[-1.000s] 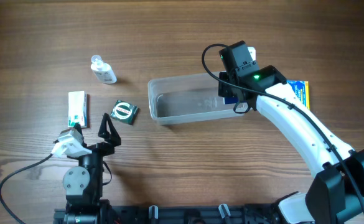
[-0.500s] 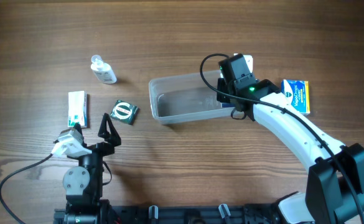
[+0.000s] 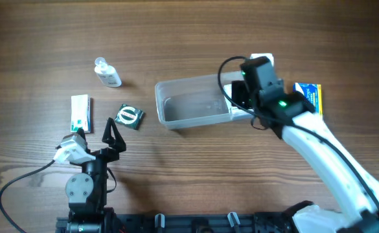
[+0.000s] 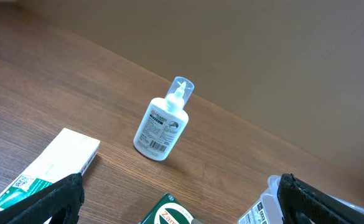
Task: Pack container
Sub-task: 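Lower the white box into the container's right end and release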
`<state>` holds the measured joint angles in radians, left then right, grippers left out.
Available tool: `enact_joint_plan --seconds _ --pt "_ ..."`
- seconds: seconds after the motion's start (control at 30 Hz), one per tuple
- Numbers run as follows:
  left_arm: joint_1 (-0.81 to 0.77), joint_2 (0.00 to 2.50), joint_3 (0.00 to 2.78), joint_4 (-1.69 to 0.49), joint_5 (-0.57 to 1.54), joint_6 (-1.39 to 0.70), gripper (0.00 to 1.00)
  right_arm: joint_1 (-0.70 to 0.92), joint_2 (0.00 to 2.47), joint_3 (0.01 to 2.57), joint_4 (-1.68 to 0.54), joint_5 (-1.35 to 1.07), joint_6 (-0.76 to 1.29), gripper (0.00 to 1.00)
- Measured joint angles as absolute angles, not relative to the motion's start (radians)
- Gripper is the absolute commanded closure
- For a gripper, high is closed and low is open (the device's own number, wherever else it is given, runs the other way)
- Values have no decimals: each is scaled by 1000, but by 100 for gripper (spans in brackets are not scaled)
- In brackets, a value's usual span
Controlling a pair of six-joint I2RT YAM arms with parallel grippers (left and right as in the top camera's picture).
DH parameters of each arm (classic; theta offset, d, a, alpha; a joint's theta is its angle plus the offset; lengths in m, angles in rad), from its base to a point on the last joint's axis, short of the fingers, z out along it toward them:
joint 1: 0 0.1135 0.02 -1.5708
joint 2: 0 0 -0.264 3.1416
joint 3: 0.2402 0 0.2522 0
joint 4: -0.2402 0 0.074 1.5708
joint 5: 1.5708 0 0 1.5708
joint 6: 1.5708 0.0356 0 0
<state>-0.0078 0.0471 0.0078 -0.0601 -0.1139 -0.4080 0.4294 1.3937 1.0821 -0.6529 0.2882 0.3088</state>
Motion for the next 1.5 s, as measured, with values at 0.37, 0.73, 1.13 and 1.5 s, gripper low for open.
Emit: enact_joint_plan --seconds 0.37,0.73,1.13,1.5 --pt "-8 47 8 -60 -114 -408 0 429 1355 1082 -664 175 370 96" --pt "-8 47 8 -60 -114 -408 0 429 1557 1082 -533 149 326 96" --pt "-8 47 8 -60 -114 -408 0 422 1777 1083 -503 77 309 96" --pt "-8 47 8 -60 -114 -408 0 422 1681 1083 -508 -29 309 94"
